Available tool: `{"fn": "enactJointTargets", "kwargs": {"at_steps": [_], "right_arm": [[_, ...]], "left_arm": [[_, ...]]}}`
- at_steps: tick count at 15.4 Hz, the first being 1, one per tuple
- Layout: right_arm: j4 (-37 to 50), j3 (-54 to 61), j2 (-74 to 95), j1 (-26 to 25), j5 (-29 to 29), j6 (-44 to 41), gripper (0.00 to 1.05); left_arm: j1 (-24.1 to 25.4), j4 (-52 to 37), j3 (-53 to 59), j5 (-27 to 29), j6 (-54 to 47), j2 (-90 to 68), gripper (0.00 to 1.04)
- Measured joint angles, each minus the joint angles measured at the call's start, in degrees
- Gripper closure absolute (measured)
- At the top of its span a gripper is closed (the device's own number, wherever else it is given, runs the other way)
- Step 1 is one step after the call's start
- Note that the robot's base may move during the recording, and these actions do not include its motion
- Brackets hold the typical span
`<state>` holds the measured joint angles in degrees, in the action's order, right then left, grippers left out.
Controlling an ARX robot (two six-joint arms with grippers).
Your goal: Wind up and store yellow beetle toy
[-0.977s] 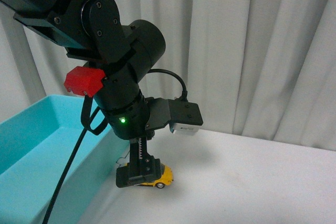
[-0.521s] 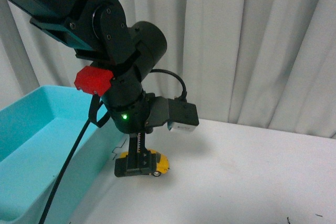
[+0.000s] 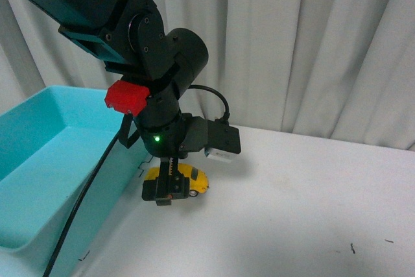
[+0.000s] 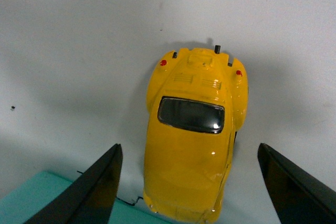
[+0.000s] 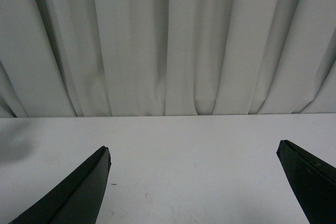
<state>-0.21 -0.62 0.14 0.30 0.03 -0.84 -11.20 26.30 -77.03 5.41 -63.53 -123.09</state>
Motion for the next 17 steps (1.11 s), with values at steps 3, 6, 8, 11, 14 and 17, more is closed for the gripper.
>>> {"fn": "enactJointTargets", "kwargs": {"at_steps": [3,6,8,11,14,17], "right_arm": [[0.0,0.0,0.0,0.0,0.0,0.0,0.07],[0.0,0.0,0.0,0.0,0.0,0.0,0.07],[0.0,0.0,0.0,0.0,0.0,0.0,0.07],[0.0,0.0,0.0,0.0,0.0,0.0,0.07],[0.0,0.0,0.0,0.0,0.0,0.0,0.07],[0.0,0.0,0.0,0.0,0.0,0.0,0.07]], "left_arm": [[-0.1,-0.3,0.0,0.4,0.0,-0.5,0.52],[-0.5,-1.8,1.0,0.8,0.7,0.1,0.65],[-0.7,-1.1,1.4,-1.0,3.0,0.9,0.65],[1.4,-2.6,3.4,-18.1,18.7,18.4,0.66],[12.5,-3.9,3.2,-20.1,26.9,28.9,0.66],[25.9,-6.0,6.6,-16.7,32.4,29.0,0.66]]}}
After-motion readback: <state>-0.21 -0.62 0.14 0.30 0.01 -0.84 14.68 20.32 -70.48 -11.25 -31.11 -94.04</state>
